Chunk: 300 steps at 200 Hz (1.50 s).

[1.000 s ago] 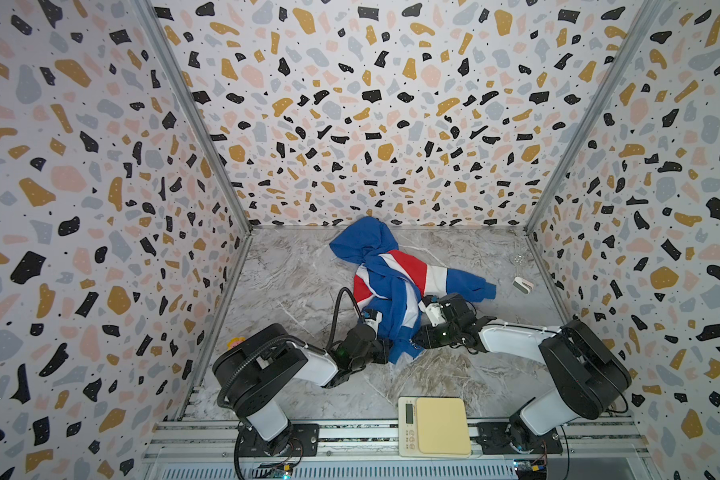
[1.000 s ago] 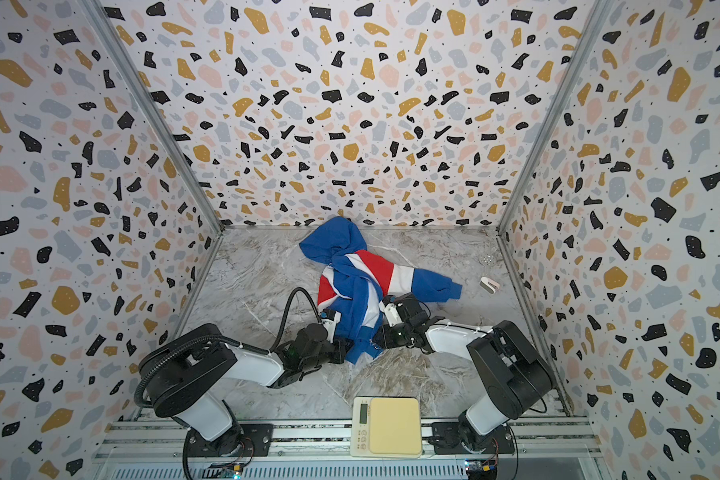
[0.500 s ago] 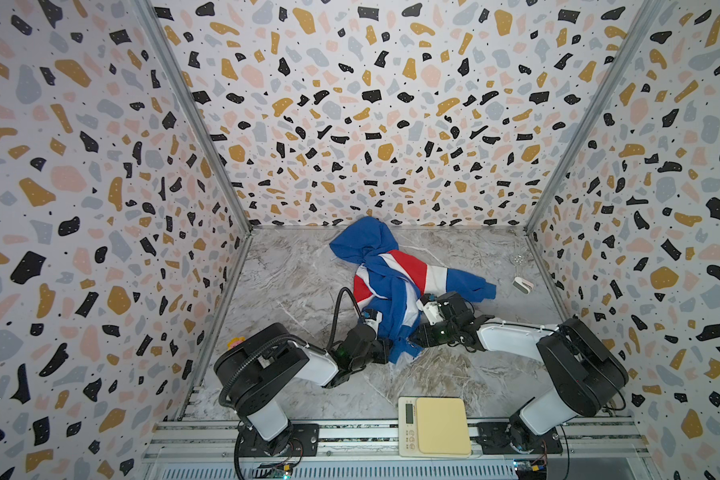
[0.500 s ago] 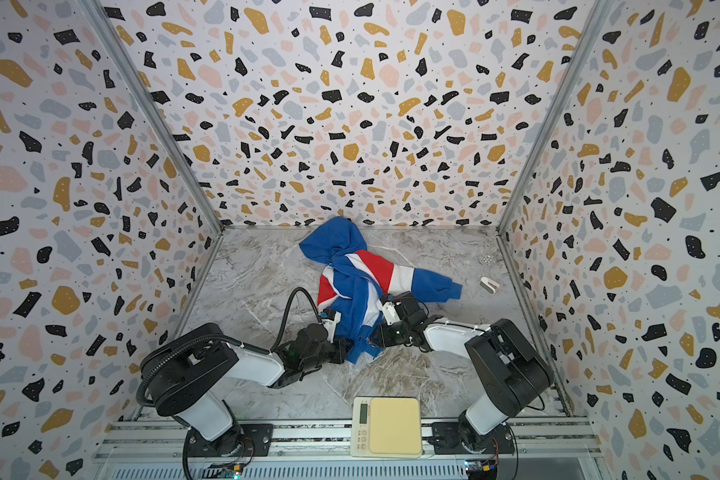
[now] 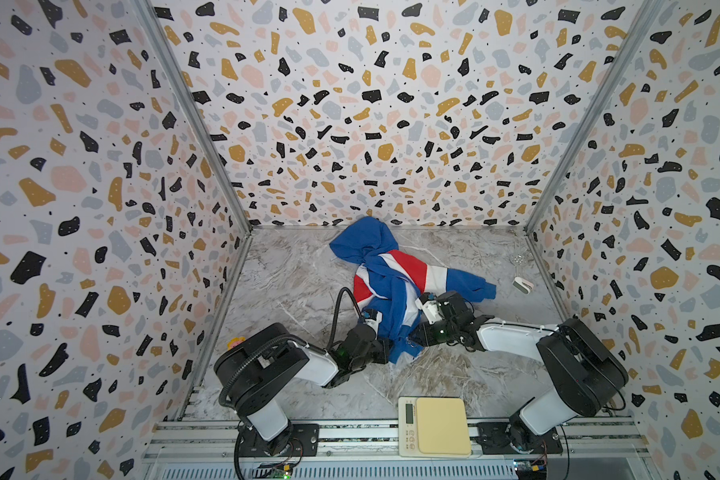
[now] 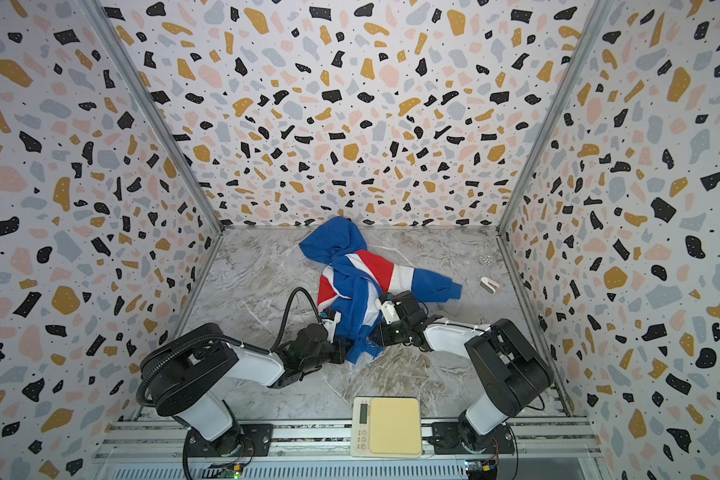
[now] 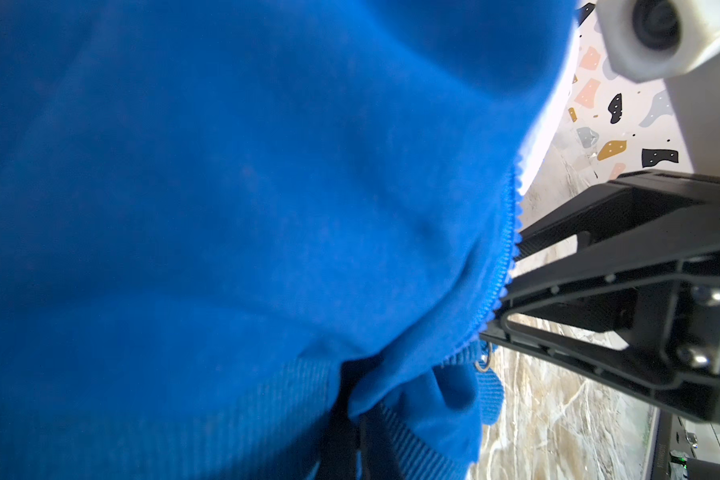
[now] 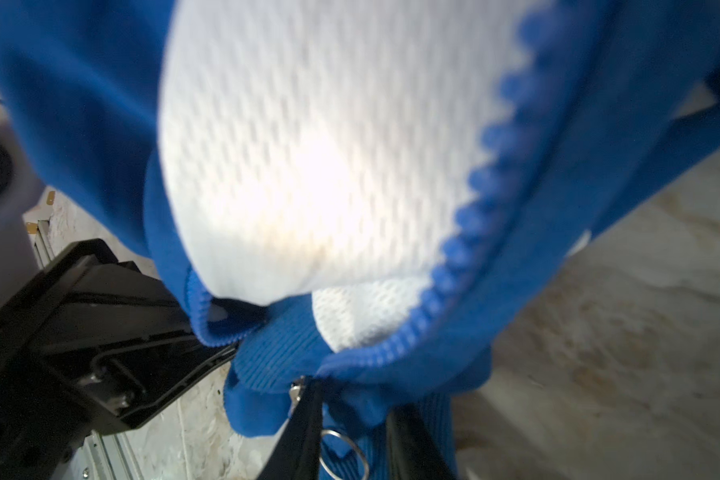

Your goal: Zip up the jacket

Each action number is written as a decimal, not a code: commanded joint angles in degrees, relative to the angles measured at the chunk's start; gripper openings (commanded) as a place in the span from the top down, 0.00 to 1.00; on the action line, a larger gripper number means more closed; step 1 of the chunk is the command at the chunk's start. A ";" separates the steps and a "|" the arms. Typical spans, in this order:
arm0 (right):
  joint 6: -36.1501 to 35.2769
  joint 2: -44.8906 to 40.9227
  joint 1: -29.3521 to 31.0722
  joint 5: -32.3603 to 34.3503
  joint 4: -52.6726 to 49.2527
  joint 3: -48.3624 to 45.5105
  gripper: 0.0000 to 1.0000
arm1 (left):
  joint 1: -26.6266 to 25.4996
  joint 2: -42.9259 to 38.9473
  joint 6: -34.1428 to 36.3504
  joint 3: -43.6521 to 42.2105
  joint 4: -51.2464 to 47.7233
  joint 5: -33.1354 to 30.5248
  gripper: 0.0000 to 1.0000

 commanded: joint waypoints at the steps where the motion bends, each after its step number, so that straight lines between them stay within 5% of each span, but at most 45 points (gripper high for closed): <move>1: 0.68 -2.02 0.45 -1.87 2.00 0.61 0.81 | -0.77 -0.12 -0.17 -0.77 0.16 1.01 1.00; 24: 1.07 -3.76 0.48 -2.06 1.98 0.36 0.93 | -0.77 -2.64 -0.19 -1.73 1.19 0.83 1.00; 68: 3.41 -8.65 -0.12 -2.52 2.11 -0.48 1.00 | -0.77 -8.65 -2.34 -5.13 8.91 4.94 1.00; 141: 4.00 -15.62 -1.62 -2.54 1.48 -2.75 1.00 | -0.72 -21.58 -2.52 -7.51 8.93 3.88 1.00; 218: 8.55 -10.01 -2.89 -5.44 12.37 -8.01 1.00 | -0.98 -12.09 -6.72 -5.57 13.63 5.31 1.00; 300: 8.56 -8.98 -2.80 -5.18 12.23 -9.01 1.00 | -4.36 -8.06 -4.84 -0.05 10.27 3.25 1.00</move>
